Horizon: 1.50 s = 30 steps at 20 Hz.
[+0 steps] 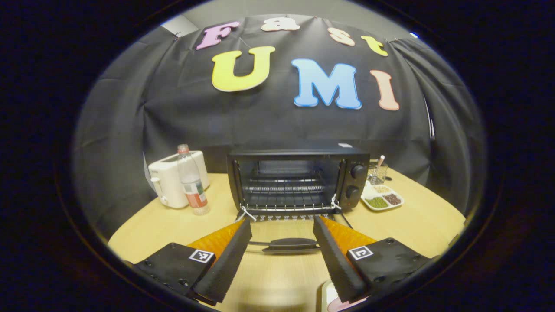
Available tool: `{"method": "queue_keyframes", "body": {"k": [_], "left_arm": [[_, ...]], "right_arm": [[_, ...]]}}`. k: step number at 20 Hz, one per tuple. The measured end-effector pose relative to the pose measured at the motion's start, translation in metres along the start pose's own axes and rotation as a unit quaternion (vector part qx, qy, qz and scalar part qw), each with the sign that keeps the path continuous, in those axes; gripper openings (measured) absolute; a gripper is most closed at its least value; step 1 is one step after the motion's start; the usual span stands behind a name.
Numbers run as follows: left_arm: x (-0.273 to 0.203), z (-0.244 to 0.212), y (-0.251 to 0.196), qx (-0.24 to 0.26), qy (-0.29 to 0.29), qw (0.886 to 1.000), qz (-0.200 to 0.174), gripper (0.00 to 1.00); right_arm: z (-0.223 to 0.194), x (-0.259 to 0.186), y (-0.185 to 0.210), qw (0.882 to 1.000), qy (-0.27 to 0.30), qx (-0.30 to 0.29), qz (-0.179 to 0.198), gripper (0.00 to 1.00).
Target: Open the electric oven with the left hand, put the food in, and close the electric oven.
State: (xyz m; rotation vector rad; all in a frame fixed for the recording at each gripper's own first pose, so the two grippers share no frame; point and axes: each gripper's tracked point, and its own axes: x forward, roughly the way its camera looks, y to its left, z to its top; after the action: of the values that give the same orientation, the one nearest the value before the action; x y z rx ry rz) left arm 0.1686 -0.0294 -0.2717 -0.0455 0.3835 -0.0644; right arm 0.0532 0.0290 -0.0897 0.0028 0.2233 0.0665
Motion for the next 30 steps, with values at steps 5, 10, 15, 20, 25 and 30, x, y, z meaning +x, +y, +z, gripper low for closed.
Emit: {"method": "queue_keyframes", "body": {"k": [5, 10, 15, 20, 25, 30], "left_arm": [[-0.048, 0.065, 0.017, -0.012, -0.063, 0.998, 0.012, 0.95], [-0.097, 0.114, 0.037, -0.007, -0.114, 0.993, 0.030, 1.00], [-0.131, 0.138, 0.053, 0.009, -0.146, 0.988, 0.051, 0.97], [-0.155, 0.151, 0.060, 0.013, -0.165, 0.984, 0.062, 0.97], [-0.172, 0.156, 0.068, 0.003, -0.177, 0.982, 0.072, 1.00], [-0.180, 0.151, 0.076, 0.007, -0.179, 0.981, 0.077, 1.00]], "right_arm": [[-0.026, 0.012, 0.023, 0.996, 0.047, 0.054, 0.059, 0.97], [-0.065, 0.022, 0.041, 0.978, 0.129, 0.119, 0.115, 0.98], [-0.108, 0.024, 0.063, 0.940, 0.239, 0.176, 0.170, 0.99], [-0.144, 0.016, 0.084, 0.899, 0.325, 0.213, 0.204, 0.98], [-0.200, 0.008, 0.094, 0.852, 0.423, 0.223, 0.212, 0.97], [-0.255, 0.005, 0.092, 0.820, 0.500, 0.196, 0.198, 0.97]]}}
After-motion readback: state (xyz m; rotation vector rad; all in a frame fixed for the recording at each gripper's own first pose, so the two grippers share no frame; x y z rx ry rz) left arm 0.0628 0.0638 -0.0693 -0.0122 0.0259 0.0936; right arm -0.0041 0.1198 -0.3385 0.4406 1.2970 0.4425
